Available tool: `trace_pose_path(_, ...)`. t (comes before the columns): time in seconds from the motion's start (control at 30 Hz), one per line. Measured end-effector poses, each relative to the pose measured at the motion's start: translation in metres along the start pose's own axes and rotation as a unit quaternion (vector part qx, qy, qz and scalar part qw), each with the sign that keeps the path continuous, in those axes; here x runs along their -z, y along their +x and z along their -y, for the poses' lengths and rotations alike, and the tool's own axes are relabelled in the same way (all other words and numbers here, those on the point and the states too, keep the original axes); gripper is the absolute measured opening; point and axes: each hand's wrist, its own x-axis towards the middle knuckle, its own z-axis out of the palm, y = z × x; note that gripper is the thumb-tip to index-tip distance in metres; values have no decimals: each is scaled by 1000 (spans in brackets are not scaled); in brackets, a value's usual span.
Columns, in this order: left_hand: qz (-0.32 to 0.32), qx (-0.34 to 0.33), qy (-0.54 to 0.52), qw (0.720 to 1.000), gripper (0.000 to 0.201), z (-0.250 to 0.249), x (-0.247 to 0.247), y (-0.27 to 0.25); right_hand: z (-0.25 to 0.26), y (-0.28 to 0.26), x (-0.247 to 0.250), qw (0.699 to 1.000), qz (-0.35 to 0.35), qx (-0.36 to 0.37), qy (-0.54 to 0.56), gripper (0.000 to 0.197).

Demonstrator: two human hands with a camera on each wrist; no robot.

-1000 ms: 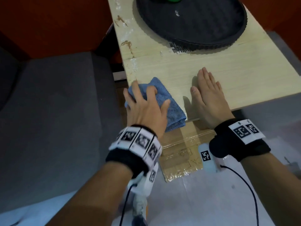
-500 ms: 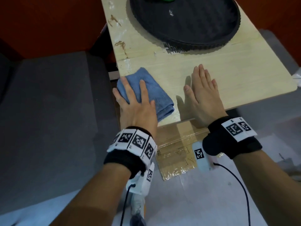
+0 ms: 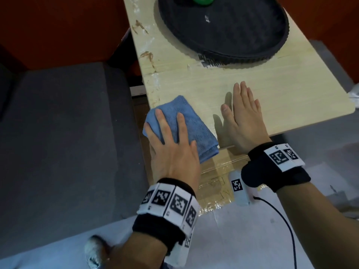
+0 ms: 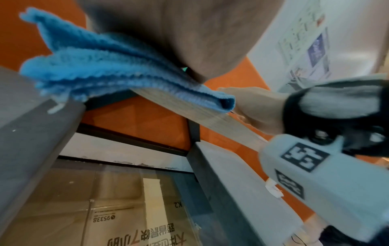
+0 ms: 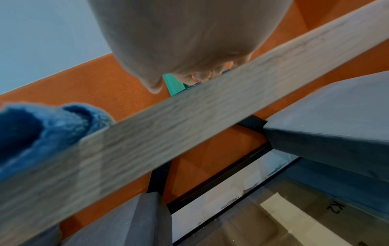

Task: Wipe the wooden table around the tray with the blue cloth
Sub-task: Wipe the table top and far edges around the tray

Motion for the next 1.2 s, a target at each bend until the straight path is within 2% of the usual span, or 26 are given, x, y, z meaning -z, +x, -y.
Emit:
trace_pose_path(0.23, 25, 45, -29, 998, 86, -14, 4, 20, 4, 3, 0, 1000, -10, -2, 9, 64)
trace_pose_path(0.43, -15, -18, -32, 999, 71, 3, -1, -6, 8, 4, 5, 1000, -8, -5, 11, 64)
trace_pose_path(0.5, -4, -36, -9, 999, 67, 9, 0, 2, 7, 4, 7, 1000, -6, -6, 6, 64)
trace_pose_path(0.6, 9, -2, -36, 999, 62, 12, 14, 31, 5, 5, 10, 1000, -12, -3, 4, 64)
trace_pose_path(0.67, -4, 4, -30, 1000, 63, 9, 19, 36, 4, 5, 10, 1000, -17, -3, 3, 65)
trace_pose_path(0.83, 7, -28, -25, 999, 71, 8, 6, -4, 6, 3, 9, 1000, -16, -1, 9, 65)
trace_pose_path(1.03, 14, 6, -71, 997, 67, 9, 11, 26, 8, 9, 12, 1000, -9, 0, 7, 65)
trace_pose_path(1.2, 23, -39, -46, 998, 76, 10, 3, -8, -13, 1, 22, 996, -51, -42, 52, 59)
